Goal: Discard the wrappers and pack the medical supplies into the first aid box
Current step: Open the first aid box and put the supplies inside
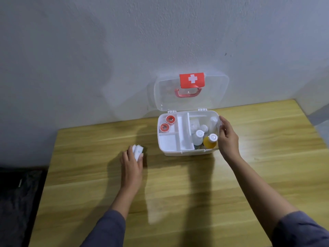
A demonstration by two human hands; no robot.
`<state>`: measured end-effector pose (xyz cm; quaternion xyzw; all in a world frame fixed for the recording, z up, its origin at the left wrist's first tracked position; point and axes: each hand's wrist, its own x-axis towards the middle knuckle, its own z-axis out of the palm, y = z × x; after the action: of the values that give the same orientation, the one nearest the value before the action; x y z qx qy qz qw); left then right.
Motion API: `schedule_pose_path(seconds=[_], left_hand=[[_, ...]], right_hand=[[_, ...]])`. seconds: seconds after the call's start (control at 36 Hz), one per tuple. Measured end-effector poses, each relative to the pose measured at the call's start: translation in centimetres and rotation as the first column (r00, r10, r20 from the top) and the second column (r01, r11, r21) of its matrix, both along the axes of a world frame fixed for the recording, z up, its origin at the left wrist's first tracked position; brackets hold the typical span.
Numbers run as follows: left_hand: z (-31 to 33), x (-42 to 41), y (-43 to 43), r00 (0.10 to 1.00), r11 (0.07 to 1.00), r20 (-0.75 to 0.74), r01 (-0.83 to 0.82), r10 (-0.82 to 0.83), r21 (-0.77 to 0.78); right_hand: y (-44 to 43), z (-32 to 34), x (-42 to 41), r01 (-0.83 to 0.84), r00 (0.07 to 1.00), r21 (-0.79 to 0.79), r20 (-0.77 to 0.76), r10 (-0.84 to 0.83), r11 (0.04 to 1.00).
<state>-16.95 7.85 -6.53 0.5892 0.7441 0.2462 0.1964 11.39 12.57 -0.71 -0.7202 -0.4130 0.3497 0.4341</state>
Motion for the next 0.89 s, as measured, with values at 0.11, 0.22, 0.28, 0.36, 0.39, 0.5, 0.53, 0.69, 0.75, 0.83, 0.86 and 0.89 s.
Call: schedule_pose_path(seconds=[0.11,0.22,0.28,0.36,0.39,0.5,0.53,0.69,0.75,0.83,0.86,0.89], left_hand=[[4.0,3.3,0.8,0.992,0.988,0.122,0.000,-0.020,0.157],[6.5,7.0,1.4,0.969,0.955,0.105,0.197,-0.225,0.223],[6.6,8.3,1.6,0.954,0.940,0.030,0.287,-0.298,0.184],[6.0,9.1,1.8,0.935,0.929,-0.098,0.351,-0.341,0.119],[5.8,9.1,1.9,0.932,0.928,-0.115,0.355,-0.343,0.113],[5.4,9.3,1.8,0.937,0.934,-0.106,0.342,-0.332,0.101],[5.5,9.4,1.7,0.942,0.938,-0.093,0.332,-0.323,0.100],[6.1,10.7,1.9,0.975,0.967,0.008,0.219,-0.222,0.128],[6.3,11.6,2.7,0.978,0.969,0.002,0.204,-0.206,0.137],[6.8,13.2,4.4,0.983,0.980,0.031,0.175,-0.179,0.097],[6.9,13.8,5.0,0.986,0.985,0.047,0.157,-0.161,0.076],[7.0,14.2,5.5,0.989,0.990,0.059,0.131,-0.134,0.049]], right_hand=[[0.0,0.1,0.0,-0.005,1.000,0.002,-0.003,0.005,1.000],[0.0,0.0,0.1,-0.013,1.000,-0.002,-0.003,0.013,1.000],[0.1,0.0,0.2,-0.024,1.000,-0.008,0.002,0.024,1.000],[0.1,0.2,0.4,-0.048,0.999,-0.015,0.004,0.048,0.999],[0.1,0.3,0.4,-0.055,0.998,-0.013,0.002,0.055,0.998],[0.0,0.5,0.6,-0.071,0.997,-0.004,-0.014,0.071,0.997],[0.0,0.5,0.6,-0.075,0.997,-0.001,-0.018,0.075,0.997],[0.0,0.4,0.9,-0.090,0.995,0.010,-0.030,0.091,0.996],[0.1,0.3,1.1,-0.102,0.994,0.012,-0.039,0.102,0.995],[0.2,0.2,1.3,-0.121,0.991,0.007,-0.056,0.121,0.993],[0.2,0.1,1.4,-0.128,0.990,0.006,-0.061,0.128,0.992],[0.2,0.1,1.3,-0.134,0.989,0.003,-0.063,0.134,0.991]])
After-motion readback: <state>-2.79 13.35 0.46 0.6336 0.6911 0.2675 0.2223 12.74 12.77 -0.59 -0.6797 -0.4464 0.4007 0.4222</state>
